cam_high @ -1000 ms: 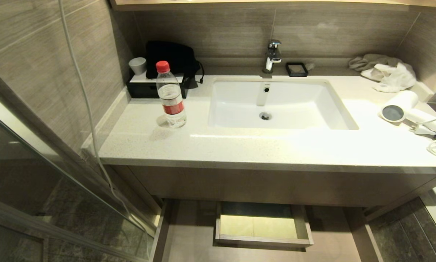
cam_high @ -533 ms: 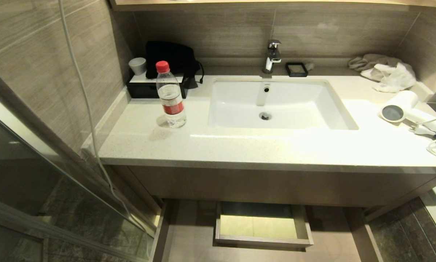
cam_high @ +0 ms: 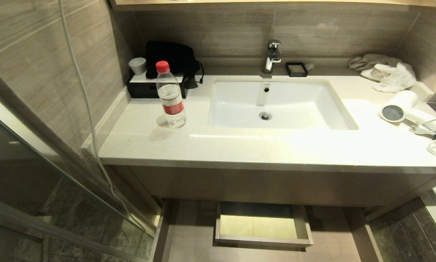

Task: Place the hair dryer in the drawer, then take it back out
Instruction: Pick up the hairdryer

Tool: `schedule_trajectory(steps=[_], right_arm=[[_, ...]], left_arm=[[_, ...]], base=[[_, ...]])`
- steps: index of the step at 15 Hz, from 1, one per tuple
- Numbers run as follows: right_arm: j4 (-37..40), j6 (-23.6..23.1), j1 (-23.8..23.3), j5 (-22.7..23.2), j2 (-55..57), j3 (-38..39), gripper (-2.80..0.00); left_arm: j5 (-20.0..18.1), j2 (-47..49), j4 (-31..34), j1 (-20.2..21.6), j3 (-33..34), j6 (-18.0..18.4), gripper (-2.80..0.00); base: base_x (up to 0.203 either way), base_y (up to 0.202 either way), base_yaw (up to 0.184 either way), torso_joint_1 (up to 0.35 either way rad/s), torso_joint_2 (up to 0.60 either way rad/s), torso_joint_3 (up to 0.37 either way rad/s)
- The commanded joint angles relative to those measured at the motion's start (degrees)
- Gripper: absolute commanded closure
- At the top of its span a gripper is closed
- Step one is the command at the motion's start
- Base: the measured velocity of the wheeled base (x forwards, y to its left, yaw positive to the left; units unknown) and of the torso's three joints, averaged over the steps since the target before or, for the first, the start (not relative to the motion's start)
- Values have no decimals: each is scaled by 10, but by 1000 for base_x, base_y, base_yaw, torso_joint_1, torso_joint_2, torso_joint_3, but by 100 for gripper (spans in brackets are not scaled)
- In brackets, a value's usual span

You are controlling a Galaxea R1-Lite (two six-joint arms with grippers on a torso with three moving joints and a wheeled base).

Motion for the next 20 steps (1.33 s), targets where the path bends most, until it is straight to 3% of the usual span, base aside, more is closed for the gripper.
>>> schedule_trajectory(steps=[1,6,13,20], right_arm=[[0,0,0,0,1,0,0],[0,0,1,0,1,0,0],[0,0,1,0,1,0,0],[0,0,0,0,1,0,0]], left_arm=[[0,0,0,0,0,0,0],[0,0,0,0,0,0,0],[0,0,0,0,0,0,0],[0,0,0,0,0,0,0]], base=[[0,0,0,0,0,0],[2,3,-33,3,2,-1],[5,8,-177,1,0,2],[0,0,-9,0,0,0]])
